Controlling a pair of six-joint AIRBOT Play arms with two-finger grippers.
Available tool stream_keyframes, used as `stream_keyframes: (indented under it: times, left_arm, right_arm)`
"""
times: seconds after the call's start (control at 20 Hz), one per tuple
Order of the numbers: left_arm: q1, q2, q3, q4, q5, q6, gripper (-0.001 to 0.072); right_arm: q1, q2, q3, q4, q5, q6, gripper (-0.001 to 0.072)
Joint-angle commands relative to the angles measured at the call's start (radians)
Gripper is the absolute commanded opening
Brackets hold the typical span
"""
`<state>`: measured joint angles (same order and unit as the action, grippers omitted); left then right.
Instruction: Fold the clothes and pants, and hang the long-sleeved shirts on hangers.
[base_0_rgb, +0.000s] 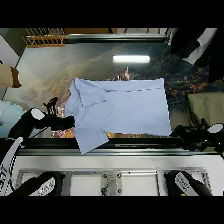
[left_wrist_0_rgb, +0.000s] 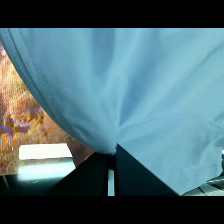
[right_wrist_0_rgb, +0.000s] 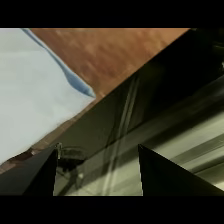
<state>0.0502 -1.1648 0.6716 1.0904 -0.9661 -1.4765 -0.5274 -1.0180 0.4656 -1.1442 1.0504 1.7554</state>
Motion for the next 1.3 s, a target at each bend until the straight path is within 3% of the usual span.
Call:
stream_keyframes:
  times: [0.0, 0.3, 0.4, 0.45, 0.5, 0.55, 0.6, 0.75, 0.9, 1.05, 1.25]
  left_arm:
    - [-0.001, 0.006, 0.000, 0.008, 0.001, -0.001, 0.0008]
    - [-0.001, 0.006, 0.000, 0.008, 0.009, -0.001, 0.0008]
    - [0.000, 0.006, 0.000, 0.009, 0.010, -0.001, 0.0008]
    - [0.000, 0.006, 0.000, 0.009, 0.010, -0.001, 0.0008]
    - [0.000, 0.006, 0.000, 0.009, 0.010, -0.001, 0.0008]
    - [0.000, 0.006, 0.000, 0.009, 0.010, -0.001, 0.0008]
    - [0.000, 0.006, 0.001, 0.009, 0.013, -0.001, 0.0008]
    - [0.021, 0.023, 0.071, 0.017, -0.022, -0.005, 0.0007]
    - [0.072, 0.147, 0.273, 0.016, -0.068, -0.004, 0.0007]
    - [0.105, 0.299, 0.565, 0.015, -0.114, -0.005, 0.0007]
    - [0.091, 0.478, 0.864, 0.010, -0.111, -0.005, 0.0007]
  right_arm:
    - [0.038, 0.000, -0.109, 0.122, -0.194, -0.005, 0.0526]
    - [0.232, -0.001, -0.108, 0.188, -0.402, -0.005, 0.0525]
    - [0.282, -0.002, -0.104, 0.188, -0.455, -0.005, 0.0436]
    - [0.298, -0.006, -0.098, 0.187, -0.467, -0.006, 0.0428]
    - [0.305, -0.008, -0.090, 0.179, -0.467, -0.006, 0.0361]
    - [0.306, -0.006, -0.077, 0.173, -0.462, -0.038, 0.0102]
    - [0.305, -0.006, -0.055, 0.172, -0.447, -0.085, 0.0016]
    - [0.304, -0.001, 0.111, 0.051, -0.330, -0.119, 0.0014]
    - [0.304, 0.029, 0.439, -0.150, -0.158, -0.141, 0.0014]
    - [0.305, 0.066, 0.822, -0.177, -0.045, -0.231, 0.0014]
    - [0.305, 0.155, 1.128, -0.178, -0.036, -0.231, 0.0014]
